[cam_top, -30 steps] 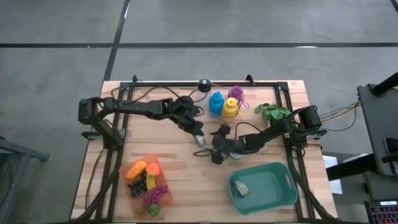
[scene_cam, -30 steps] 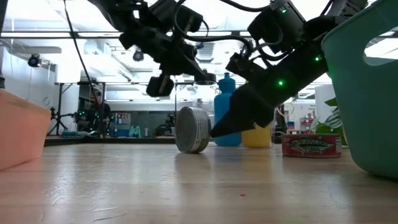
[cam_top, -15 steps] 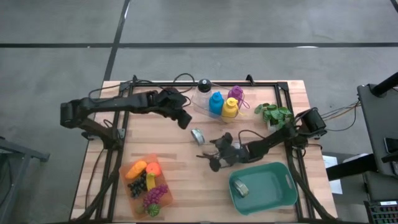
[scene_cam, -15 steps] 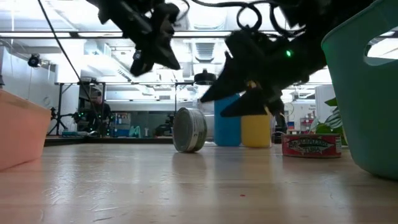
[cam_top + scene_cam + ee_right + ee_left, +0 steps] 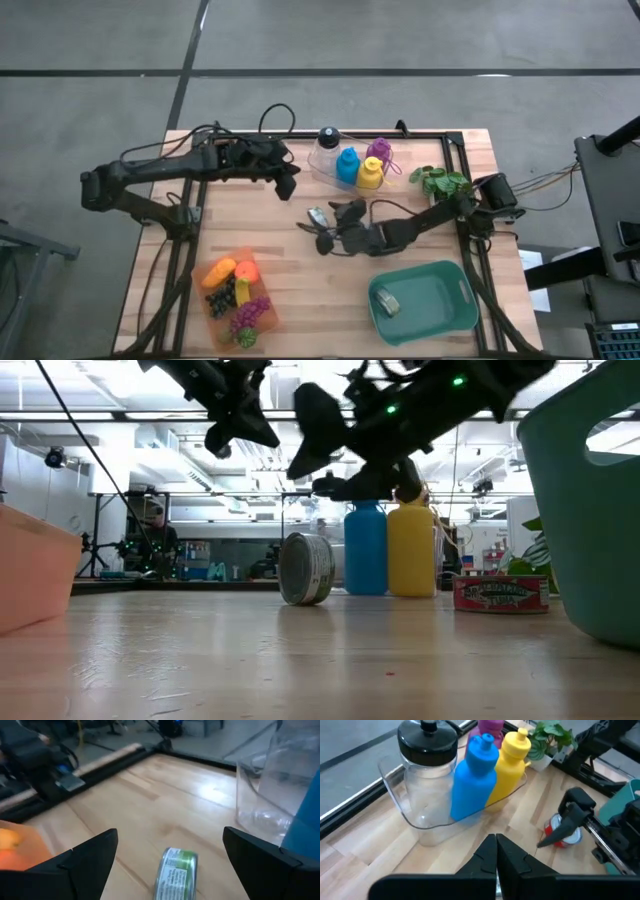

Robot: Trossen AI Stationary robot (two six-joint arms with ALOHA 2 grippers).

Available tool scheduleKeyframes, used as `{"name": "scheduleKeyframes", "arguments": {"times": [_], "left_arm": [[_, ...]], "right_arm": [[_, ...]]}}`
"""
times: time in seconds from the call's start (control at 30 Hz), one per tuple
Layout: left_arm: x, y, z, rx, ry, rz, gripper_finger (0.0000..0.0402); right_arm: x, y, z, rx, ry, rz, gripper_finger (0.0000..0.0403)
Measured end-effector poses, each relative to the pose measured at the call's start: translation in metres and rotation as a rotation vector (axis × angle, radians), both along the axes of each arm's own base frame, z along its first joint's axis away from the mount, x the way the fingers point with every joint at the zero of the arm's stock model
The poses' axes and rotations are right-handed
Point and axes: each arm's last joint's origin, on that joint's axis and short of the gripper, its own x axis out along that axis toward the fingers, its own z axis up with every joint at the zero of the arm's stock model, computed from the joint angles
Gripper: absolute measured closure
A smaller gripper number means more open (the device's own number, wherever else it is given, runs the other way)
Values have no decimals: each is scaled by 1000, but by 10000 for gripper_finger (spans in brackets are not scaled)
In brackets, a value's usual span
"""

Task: Pick & Place Food Item
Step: Put the green tuna can into the green bin

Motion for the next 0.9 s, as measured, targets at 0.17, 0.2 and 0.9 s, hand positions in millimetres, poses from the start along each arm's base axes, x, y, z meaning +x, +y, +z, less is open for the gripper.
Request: {"name": "scheduleKeyframes", "arguments": {"times": [0.17, 0.2, 0.9], "left_arm": [[-1, 0, -2, 11, 19, -11, 400], [-1, 0, -3, 10, 22, -11, 400], [-5, 1, -18, 12, 81, -19, 400]], "right_arm": [[14, -6, -6, 36, 91, -52, 44], [17, -6, -6, 45, 94, -57, 44], [39, -7, -49, 152, 139, -126, 44]]}}
